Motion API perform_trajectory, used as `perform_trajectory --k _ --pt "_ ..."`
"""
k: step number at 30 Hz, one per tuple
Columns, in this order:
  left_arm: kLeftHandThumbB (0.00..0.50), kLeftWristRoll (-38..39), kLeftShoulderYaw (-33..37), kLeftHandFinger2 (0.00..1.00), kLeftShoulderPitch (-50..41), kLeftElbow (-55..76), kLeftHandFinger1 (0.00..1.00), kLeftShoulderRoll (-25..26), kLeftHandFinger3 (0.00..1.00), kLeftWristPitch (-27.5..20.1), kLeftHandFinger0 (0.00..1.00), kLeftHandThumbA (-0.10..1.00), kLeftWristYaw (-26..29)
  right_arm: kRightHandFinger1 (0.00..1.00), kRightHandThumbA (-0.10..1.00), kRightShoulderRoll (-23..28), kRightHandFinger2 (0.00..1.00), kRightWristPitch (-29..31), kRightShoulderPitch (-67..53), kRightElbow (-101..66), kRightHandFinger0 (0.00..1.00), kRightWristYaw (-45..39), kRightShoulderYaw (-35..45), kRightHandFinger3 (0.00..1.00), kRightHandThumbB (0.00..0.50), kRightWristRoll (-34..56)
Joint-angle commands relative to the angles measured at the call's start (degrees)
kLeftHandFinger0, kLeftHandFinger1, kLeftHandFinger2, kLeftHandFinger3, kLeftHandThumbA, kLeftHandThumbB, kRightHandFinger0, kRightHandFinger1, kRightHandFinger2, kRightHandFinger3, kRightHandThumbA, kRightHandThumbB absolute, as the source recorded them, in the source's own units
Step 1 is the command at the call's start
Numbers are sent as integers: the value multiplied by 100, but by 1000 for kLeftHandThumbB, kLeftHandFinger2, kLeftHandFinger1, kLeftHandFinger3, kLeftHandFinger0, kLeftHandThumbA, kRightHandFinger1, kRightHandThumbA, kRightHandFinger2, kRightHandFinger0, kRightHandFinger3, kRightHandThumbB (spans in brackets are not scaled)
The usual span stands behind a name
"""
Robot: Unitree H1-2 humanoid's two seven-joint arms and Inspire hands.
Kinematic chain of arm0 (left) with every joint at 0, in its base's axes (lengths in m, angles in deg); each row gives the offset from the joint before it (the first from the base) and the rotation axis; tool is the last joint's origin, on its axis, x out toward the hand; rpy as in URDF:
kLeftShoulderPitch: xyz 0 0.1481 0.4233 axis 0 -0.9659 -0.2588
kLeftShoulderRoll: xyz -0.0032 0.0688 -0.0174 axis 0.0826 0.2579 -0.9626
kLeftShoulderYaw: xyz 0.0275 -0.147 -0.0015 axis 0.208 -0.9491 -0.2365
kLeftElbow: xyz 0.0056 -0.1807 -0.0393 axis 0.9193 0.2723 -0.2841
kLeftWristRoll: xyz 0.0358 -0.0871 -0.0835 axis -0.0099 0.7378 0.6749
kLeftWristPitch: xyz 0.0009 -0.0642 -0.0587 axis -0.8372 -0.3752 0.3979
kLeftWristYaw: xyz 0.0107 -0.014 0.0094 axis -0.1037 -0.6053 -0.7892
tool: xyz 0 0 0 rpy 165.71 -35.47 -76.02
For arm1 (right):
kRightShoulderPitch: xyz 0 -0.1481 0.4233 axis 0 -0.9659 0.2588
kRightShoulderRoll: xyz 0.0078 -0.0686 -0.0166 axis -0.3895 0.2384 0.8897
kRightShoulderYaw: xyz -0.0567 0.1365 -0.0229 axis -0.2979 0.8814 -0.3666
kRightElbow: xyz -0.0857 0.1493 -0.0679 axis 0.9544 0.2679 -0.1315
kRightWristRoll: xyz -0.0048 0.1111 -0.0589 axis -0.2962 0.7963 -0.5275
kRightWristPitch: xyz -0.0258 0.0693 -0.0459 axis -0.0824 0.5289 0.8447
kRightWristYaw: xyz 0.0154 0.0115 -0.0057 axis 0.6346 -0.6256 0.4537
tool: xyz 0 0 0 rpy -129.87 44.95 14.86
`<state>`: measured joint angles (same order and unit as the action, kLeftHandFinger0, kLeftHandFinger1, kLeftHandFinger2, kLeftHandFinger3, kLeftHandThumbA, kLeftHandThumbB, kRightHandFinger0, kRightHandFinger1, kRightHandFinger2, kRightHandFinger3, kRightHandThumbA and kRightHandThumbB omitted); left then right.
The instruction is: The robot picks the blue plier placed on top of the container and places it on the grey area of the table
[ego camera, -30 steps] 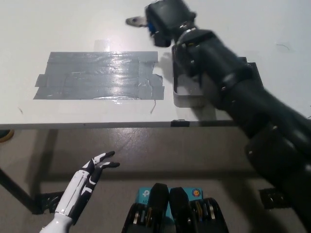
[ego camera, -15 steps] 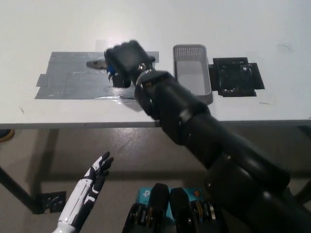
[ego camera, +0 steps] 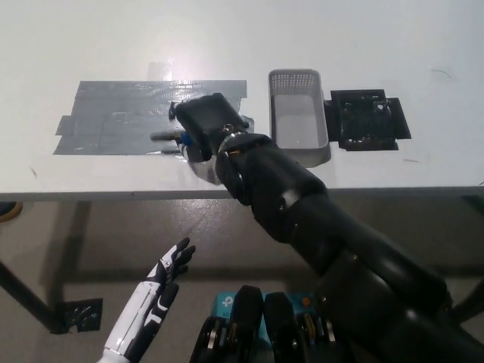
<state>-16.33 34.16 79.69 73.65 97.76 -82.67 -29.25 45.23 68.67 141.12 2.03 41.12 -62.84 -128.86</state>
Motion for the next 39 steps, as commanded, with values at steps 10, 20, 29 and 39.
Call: perform_trajectory --k 10,20,29,39 --pt "187 -148 48 1000 57 124 1000 34 1000 -244 1000 1000 -64 1000 821 257 1000 295 595 -192 1000 367 1 1000 450 -2" --pt "147 -182 -4 1000 84 101 1000 -5 1000 -289 1000 1000 5 1000 959 847 1000 840 1432 -746 1000 799 422 1000 438 263" --pt "130 -77 -89 1000 17 67 1000 9 1000 -280 1000 1000 7 1000 849 2256 1000 953 1634 -3146 1000 -11 1274 1000 388 480" --pt "45 123 -311 1000 192 -50 1000 -35 1000 -290 1000 1000 128 1000 933 4339 1000 -45 289 -8130 1000 -1976 2525 1000 371 1813"
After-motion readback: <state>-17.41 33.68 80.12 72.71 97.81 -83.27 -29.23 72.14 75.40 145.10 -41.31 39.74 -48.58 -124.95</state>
